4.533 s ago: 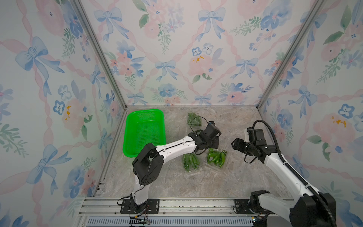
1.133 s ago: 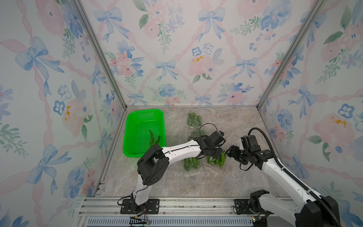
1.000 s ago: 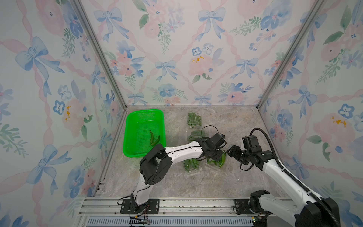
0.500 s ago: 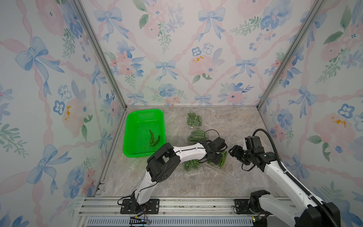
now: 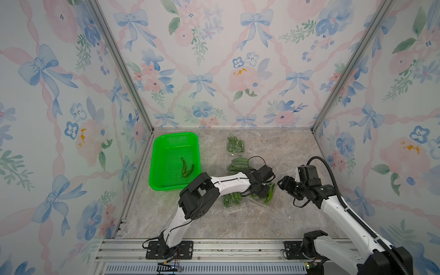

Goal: Take small green peppers out of containers
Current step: Pick up the green pepper from the packing box.

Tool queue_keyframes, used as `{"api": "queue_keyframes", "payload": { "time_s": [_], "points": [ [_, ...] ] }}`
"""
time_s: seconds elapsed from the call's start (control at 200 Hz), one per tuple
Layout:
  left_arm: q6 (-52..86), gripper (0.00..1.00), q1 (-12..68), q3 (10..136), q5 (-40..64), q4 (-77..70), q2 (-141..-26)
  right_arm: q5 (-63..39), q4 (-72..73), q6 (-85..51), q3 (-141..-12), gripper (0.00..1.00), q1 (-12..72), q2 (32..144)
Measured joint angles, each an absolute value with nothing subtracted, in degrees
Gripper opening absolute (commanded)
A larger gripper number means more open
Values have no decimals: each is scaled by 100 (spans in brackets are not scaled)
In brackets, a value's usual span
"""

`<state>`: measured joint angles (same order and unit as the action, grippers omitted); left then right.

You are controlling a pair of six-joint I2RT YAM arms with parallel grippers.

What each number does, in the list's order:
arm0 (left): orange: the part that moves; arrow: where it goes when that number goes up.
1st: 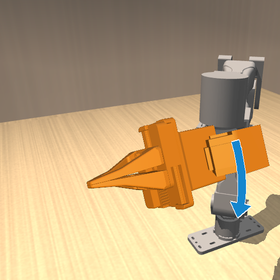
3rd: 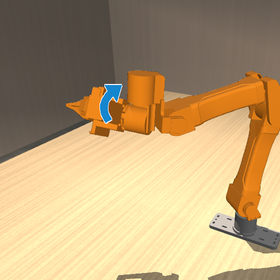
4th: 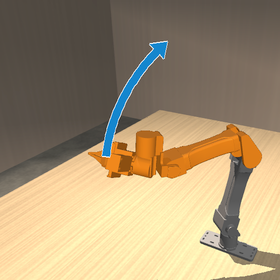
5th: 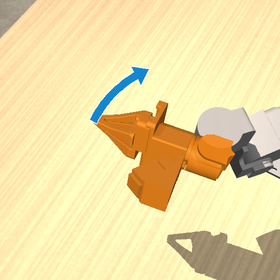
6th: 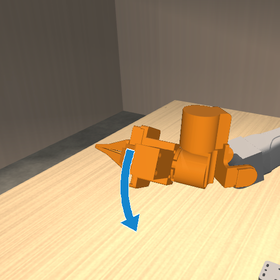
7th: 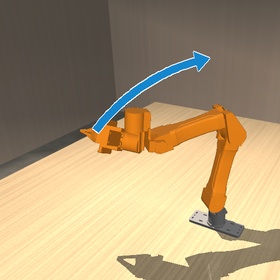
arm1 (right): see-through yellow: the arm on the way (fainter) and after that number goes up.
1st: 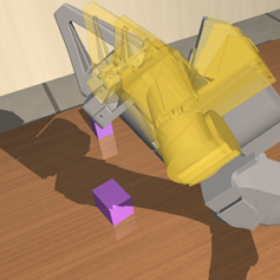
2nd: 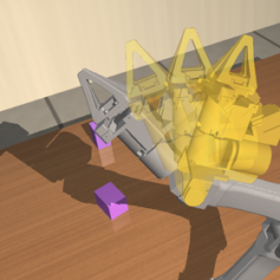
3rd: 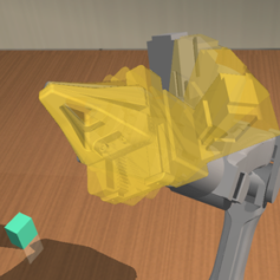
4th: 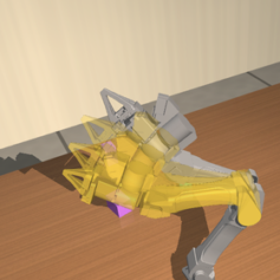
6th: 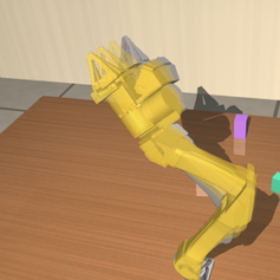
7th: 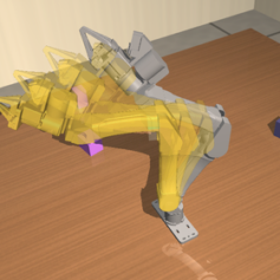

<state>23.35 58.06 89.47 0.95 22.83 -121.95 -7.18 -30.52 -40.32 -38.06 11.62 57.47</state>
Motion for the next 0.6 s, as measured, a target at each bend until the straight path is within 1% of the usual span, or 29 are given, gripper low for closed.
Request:
{"api": "queue_keyframes", "payload": {
  "time_s": [0.285,0.6],
  "points": [
    [2340,13,5756,8947,93,2285,-12151,-845,-2904,-4023,-3789,70,1162,5852],
    [2340,12,5756,8947,93,2283,-11627,-980,-2869,-3879,-4106,71,1162,6163]
  ]
}}
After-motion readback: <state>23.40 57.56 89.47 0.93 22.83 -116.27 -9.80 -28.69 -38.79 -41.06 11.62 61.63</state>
